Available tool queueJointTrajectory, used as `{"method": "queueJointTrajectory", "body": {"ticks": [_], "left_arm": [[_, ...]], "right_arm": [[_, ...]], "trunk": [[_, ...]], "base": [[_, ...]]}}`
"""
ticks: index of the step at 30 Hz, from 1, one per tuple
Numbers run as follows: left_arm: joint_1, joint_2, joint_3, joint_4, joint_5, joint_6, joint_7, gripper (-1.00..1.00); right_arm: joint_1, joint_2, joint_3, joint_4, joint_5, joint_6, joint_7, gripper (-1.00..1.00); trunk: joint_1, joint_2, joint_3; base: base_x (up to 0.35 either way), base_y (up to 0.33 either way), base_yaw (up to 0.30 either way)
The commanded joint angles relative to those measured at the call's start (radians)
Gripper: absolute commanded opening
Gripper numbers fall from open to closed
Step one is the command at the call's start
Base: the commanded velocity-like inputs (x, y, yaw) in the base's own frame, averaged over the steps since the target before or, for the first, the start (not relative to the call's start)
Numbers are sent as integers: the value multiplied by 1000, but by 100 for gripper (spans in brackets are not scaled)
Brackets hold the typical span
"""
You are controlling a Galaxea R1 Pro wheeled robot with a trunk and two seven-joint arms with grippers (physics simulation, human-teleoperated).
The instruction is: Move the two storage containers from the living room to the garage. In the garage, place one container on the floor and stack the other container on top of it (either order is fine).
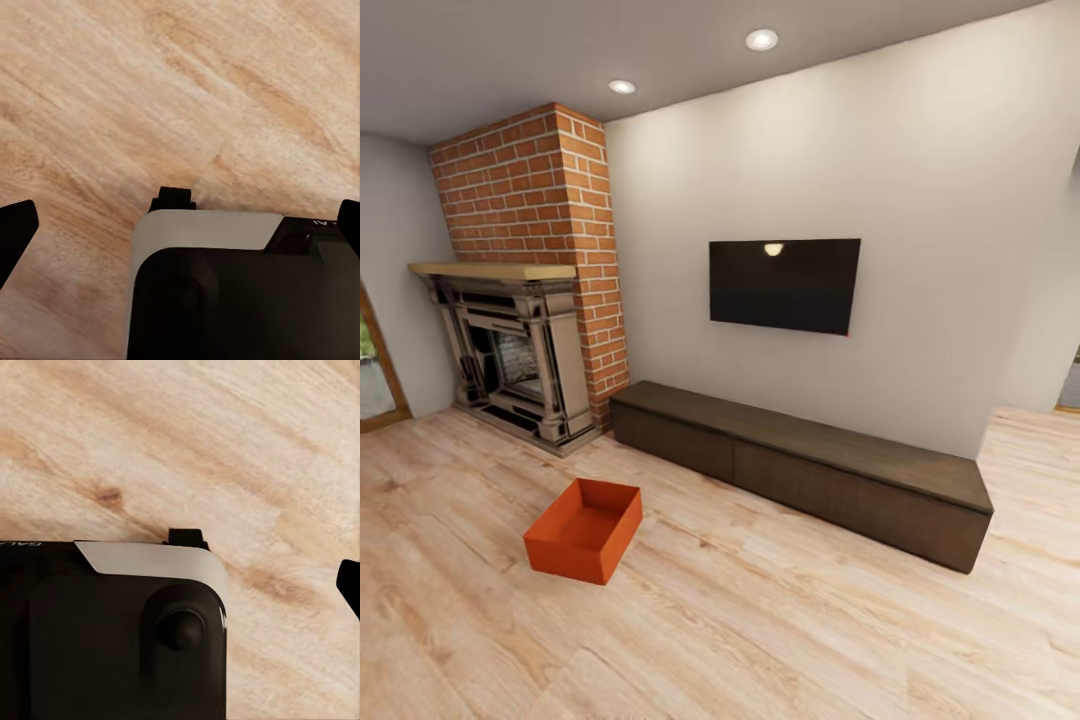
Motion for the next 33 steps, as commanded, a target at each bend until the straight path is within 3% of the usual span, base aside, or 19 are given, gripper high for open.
{"method": "queueJointTrajectory", "body": {"ticks": [1,12,26,33], "left_arm": [[-1,0,-1,1,10,-3,0,100],[-1,0,-2,1,10,-3,0,100],[-1,0,-1,1,10,-3,0,100],[-1,0,-1,1,10,-3,0,100]], "right_arm": [[-1,1,8,3,-8,-5,-1,100],[-1,1,9,3,-8,-5,-1,100],[-1,1,9,3,-8,-5,-1,100],[-1,1,9,3,-8,-6,-1,100]], "trunk": [[0,-1,-1],[0,-1,-1],[0,-1,-1],[0,-1,-1]], "base": [[0,0,271],[23,0,271],[300,0,75],[249,0,239]]}}
